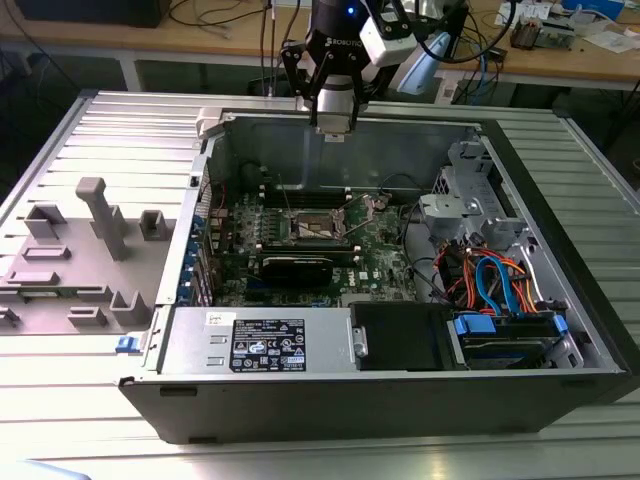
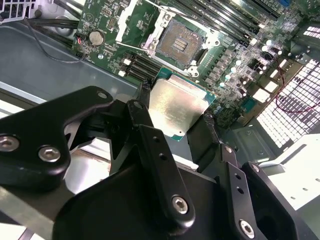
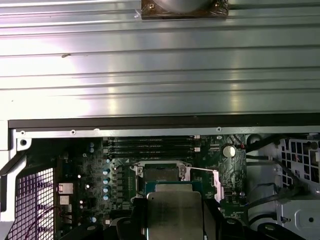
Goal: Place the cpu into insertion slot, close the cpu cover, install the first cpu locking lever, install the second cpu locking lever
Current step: 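Place the cpu into insertion slot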
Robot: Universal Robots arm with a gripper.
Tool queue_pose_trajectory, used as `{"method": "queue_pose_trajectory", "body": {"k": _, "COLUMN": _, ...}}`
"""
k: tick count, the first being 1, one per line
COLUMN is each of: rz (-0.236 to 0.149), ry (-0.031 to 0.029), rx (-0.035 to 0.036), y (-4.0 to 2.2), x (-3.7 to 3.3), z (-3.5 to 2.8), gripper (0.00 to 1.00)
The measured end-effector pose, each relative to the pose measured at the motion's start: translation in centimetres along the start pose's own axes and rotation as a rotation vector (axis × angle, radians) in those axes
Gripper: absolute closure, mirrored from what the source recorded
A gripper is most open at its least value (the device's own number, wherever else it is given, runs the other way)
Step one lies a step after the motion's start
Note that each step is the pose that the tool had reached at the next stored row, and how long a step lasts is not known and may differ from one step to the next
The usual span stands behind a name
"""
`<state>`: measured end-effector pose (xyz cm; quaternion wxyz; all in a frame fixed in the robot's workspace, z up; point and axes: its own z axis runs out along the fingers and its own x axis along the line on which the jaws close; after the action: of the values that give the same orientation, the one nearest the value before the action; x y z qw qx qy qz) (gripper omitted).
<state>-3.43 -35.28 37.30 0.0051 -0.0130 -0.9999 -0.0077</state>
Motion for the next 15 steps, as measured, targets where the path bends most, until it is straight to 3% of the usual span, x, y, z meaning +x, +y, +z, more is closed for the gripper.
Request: {"method": "queue_pose_trajectory", "body": {"k": 15, "rz": 0.000, "ry": -0.0027, "rx": -0.0003, "y": 0.00, "x": 0.00, "z": 0.57, "gripper": 0.45}}
